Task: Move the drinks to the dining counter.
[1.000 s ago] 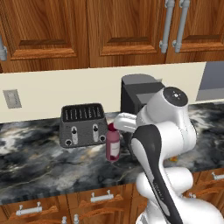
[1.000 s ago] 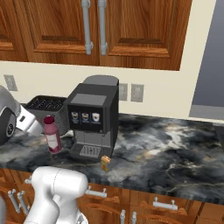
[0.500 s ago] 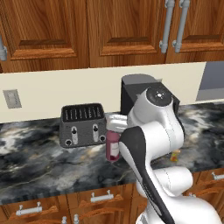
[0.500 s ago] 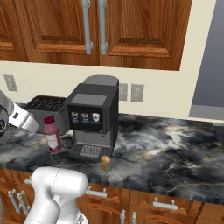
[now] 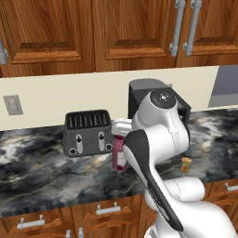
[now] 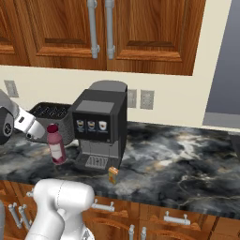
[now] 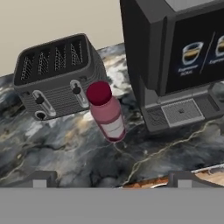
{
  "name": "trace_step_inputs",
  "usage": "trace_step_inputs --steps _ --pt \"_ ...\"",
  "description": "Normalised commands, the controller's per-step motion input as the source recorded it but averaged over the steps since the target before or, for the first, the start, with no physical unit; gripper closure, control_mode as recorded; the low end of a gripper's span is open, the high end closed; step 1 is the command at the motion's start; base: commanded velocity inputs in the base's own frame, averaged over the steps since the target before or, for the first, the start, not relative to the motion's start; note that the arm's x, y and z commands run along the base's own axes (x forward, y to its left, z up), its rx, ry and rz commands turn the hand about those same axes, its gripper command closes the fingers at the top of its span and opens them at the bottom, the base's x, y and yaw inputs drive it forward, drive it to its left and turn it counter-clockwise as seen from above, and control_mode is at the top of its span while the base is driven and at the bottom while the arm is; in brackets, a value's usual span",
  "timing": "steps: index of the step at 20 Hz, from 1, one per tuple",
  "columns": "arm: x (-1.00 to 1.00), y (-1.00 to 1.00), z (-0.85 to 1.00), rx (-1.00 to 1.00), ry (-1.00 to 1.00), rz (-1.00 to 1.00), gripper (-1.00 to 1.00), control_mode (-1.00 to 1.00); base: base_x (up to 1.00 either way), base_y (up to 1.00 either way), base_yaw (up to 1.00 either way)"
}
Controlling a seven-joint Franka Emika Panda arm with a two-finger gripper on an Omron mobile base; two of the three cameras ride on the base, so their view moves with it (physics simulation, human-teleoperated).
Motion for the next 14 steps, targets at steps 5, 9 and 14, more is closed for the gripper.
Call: trace_step_inputs --steps 5,9,14 --pt "0.16 0.0 -0.1 0.0 0.0 0.0 -1.0 -1.0 0.0 0.0 0.0" --pt "0.09 0.0 -0.02 0.0 -0.03 0.0 -1.0 -1.0 0.0 0.0 0.0" --pt "0.18 0.0 0.0 0.0 -0.03 0.0 -1.0 -1.0 0.0 0.0 0.0"
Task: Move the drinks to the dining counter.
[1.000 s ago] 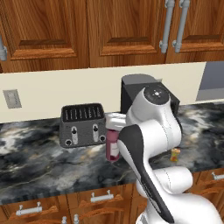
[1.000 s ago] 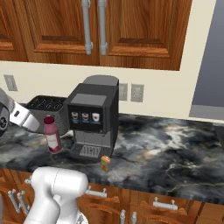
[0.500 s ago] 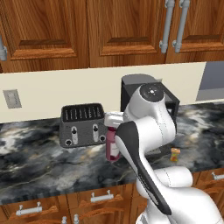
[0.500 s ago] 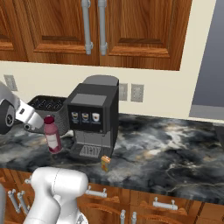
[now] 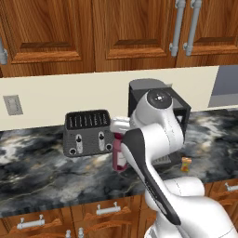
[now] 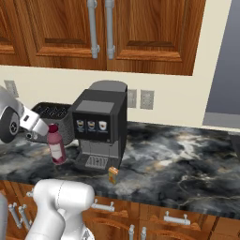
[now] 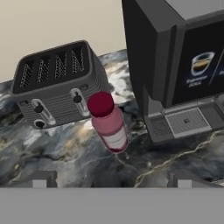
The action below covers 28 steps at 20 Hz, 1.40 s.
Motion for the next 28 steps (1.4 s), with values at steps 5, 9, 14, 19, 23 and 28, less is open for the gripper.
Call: trace_step_inputs --steps 5,9,14,19,23,28 --pt "0.27 0.0 -0.08 0.0 0.0 0.0 -1.0 -1.0 0.0 0.0 0.0" --pt "0.18 0.0 -0.1 0.0 0.0 0.0 -1.0 -1.0 0.0 0.0 0.0" --pt "0.1 0.0 -0.09 0.0 0.0 0.0 -1.0 -1.0 0.0 0.0 0.0" --pt "0.16 0.0 -0.16 0.0 0.0 0.0 -1.0 -1.0 0.0 0.0 0.0" --pt "0.16 0.0 -0.05 0.0 0.0 0.0 -1.0 -1.0 0.0 0.0 0.0" --pt "0.14 0.06 0.0 0.0 0.0 0.0 -1.0 -1.0 0.0 0.0 0.0"
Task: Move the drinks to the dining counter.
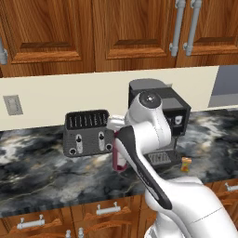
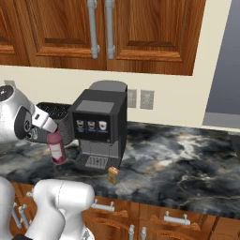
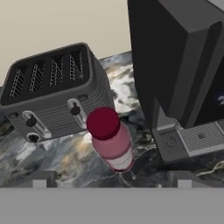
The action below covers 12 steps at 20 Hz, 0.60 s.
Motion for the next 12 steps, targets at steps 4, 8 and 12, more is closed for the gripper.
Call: trace_step_inputs --steps 4,8,12 --pt "0.02 0.09 -0.03 0.0 0.0 -0.03 -1.0 -1.0 0.0 0.0 0.0" --pt "0.03 0.03 -0.01 0.0 0.0 -0.05 -1.0 -1.0 0.0 0.0 0.0" --pt "0.12 0.03 -0.15 0.0 0.01 -0.06 -1.0 -1.0 0.0 0.0 0.0"
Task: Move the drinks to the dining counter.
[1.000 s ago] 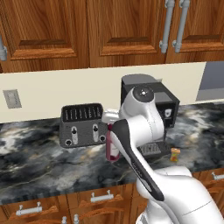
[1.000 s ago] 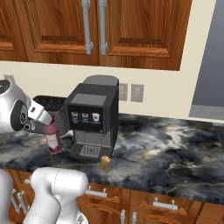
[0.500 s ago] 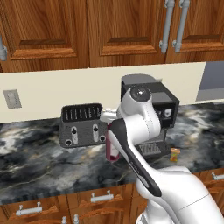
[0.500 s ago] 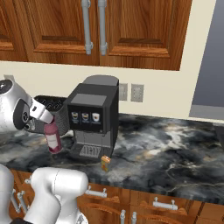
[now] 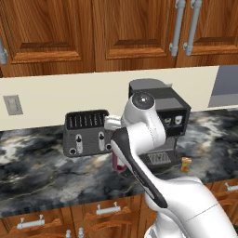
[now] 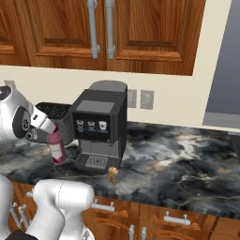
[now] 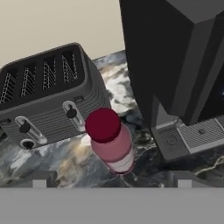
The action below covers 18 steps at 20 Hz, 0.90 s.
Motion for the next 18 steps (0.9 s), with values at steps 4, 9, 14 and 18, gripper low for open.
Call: trace_step_inputs --steps 4,9,14,18 --pt "0.28 0.01 -0.26 0.0 0.02 -0.03 -1.0 -1.0 0.0 0.0 0.0" --pt "0.36 0.08 -0.16 0.0 0.04 0.0 -1.0 -1.0 0.0 0.0 0.0" --pt "0.34 0.05 -0.01 0.0 0.06 0.0 -1.0 -1.0 0.0 0.0 0.0" --pt "0.27 0.0 -0.08 0.0 0.12 0.0 -1.0 -1.0 0.0 0.0 0.0"
